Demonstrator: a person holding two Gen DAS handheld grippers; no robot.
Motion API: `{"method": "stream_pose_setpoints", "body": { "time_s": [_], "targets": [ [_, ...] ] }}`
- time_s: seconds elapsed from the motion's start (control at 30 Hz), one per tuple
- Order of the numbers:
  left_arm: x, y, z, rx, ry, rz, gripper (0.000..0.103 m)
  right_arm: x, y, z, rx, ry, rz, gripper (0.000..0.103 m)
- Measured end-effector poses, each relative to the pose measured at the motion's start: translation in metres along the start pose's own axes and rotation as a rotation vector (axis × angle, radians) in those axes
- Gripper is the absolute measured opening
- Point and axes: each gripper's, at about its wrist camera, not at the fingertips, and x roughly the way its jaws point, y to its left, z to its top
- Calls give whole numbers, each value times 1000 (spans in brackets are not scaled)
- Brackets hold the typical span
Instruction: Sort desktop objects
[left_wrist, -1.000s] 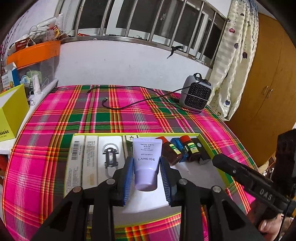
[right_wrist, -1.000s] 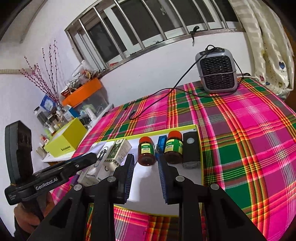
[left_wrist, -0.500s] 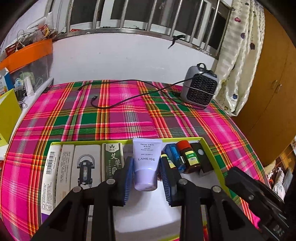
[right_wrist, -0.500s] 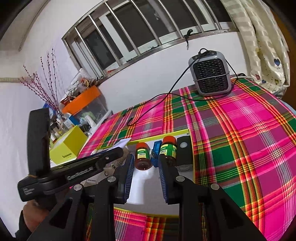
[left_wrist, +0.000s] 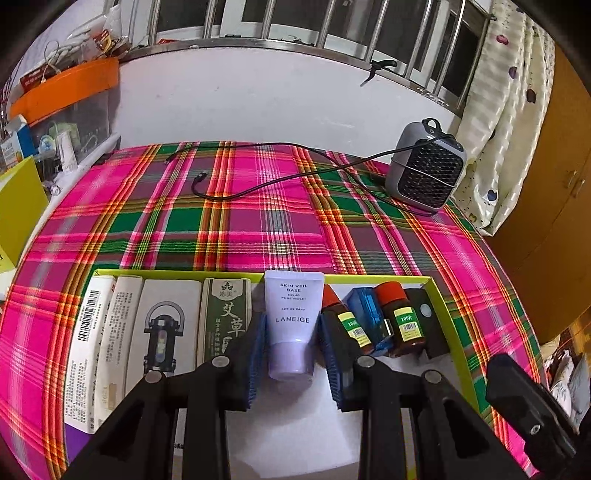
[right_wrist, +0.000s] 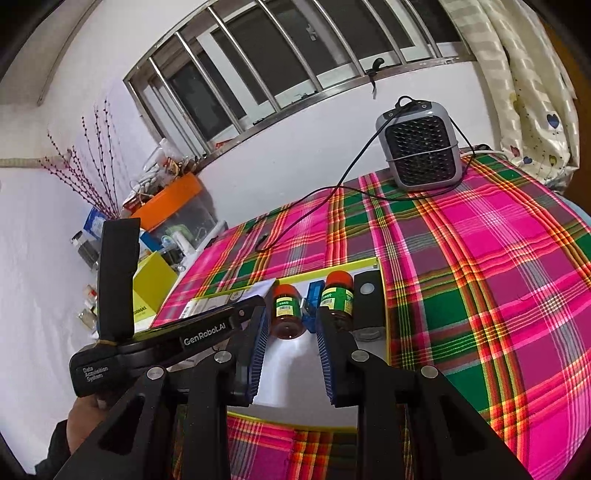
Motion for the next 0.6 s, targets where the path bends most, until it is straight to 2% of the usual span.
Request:
{"method": "stream_pose_setpoints", "body": {
  "time_s": [0.4,0.6],
  "targets": [
    [-15,6,4,-33,-56,-32,31,1,-2,-2,10,5,-7,28],
    [-18,8,1,-30,-49,-52,31,2,-3,-2,16,10,-11,28]
  ]
}}
